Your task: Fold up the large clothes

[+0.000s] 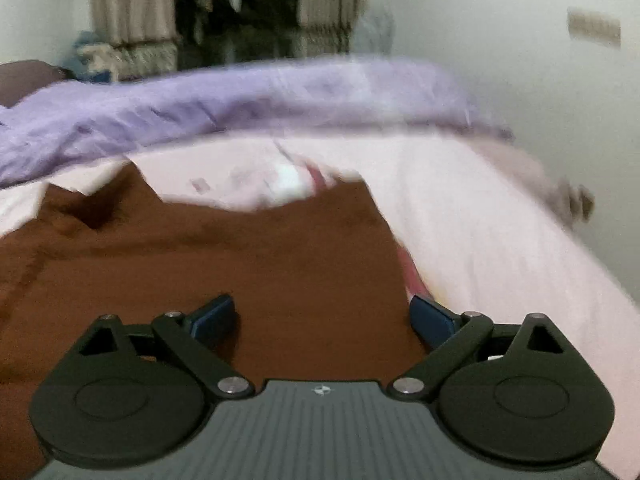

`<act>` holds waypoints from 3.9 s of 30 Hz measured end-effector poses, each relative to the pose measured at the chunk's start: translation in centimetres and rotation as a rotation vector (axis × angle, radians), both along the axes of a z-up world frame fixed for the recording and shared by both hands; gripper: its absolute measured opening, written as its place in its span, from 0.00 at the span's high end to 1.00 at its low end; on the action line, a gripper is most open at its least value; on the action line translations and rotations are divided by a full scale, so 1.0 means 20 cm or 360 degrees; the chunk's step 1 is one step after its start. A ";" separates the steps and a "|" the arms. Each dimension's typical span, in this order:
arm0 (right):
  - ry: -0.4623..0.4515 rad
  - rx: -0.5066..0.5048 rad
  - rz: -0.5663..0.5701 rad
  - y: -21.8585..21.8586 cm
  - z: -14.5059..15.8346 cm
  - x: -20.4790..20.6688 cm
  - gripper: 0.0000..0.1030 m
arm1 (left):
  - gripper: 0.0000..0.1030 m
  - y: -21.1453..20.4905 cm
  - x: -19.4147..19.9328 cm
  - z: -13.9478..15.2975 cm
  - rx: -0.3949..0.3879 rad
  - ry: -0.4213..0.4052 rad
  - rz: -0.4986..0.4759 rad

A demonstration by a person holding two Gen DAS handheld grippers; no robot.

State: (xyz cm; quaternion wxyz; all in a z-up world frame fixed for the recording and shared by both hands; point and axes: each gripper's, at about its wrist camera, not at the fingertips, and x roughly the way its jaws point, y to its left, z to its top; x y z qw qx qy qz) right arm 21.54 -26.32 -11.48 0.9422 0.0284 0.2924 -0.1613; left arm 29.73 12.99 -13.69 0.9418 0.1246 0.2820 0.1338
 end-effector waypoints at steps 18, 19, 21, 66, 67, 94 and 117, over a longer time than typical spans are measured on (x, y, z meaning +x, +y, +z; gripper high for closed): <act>-0.0081 0.0628 -0.0217 -0.22 0.03 -0.44 0.05 | 0.00 -0.02 -0.18 0.07 -0.0102 0.0005 -0.0014; -0.0072 0.0818 -0.0228 -0.26 0.01 -0.46 0.10 | 0.00 -0.03 -0.20 0.07 -0.0086 0.0005 -0.0019; -0.0042 0.1155 -0.0261 -0.32 -0.07 -0.49 0.15 | 0.00 -0.04 -0.22 0.08 -0.0053 0.0002 -0.0024; -0.0297 0.0297 0.0883 1.75 0.04 -0.07 0.77 | 0.00 0.54 -0.44 0.02 -0.0317 0.0213 0.0206; -0.0270 0.0265 0.0904 1.77 0.00 -0.08 0.77 | 0.00 0.53 -0.44 0.00 -0.0333 0.0226 0.0207; -0.0269 -0.0080 0.1039 1.95 0.04 -0.18 0.58 | 0.00 0.60 -0.59 0.01 -0.0570 0.0198 0.0321; -0.0304 0.0087 0.0526 1.29 0.30 -0.12 0.30 | 0.78 0.22 -0.41 0.32 -0.0703 -0.0003 -0.0197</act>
